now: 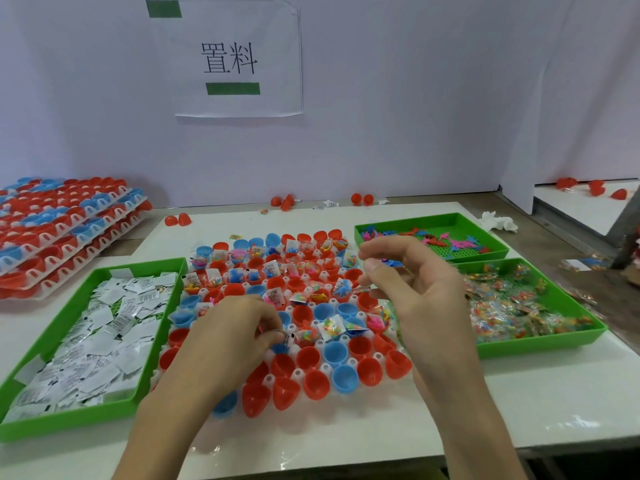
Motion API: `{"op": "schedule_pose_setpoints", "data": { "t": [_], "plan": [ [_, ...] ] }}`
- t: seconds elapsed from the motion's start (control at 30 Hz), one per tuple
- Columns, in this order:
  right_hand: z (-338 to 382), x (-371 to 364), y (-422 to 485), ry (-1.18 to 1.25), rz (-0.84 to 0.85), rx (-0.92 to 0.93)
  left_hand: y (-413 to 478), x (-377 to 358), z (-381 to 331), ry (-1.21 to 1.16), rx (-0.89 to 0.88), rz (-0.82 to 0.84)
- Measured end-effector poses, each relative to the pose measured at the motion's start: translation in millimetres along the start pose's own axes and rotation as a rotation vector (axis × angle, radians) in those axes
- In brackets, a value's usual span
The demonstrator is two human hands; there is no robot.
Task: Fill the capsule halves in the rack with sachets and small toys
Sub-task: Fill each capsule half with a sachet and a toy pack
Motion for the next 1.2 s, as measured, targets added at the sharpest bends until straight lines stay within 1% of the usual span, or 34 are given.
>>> {"op": "schedule_pose_setpoints", "data": {
  "t": [0.17,0.6,1.03,1.2],
  "plan": [
    [1.8,-3.3,-0.8,-0.008,0.041,-0.023,5.7,1.2,-6.5,0.045,-0.018,0.052],
    [1.1,-5.4,-0.4,-0.038,0.066,-0.048,4.5,4.1,-13.8,0.053,-0.029,-0.007],
    [-0.6,-6.7,-1.2,-0.043,0.076,-0.077,1.6,0.1,-9.0,0.045,-0.056,0.046],
    [-2.3,-6.5,0.0,-0.051,0.079,-0.082,2.2,-1.2,-8.6,0.056,-0.053,0.032]
  ]
}}
Point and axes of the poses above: each hand's wrist, its own y-axis towards the middle knuckle, its own x-axis out of the back of the hand, z = x × y, the point moved 2 cm from there along y, towards the middle knuckle, and after that the axes turned 11 degrees about y, right-handed, at the moved point
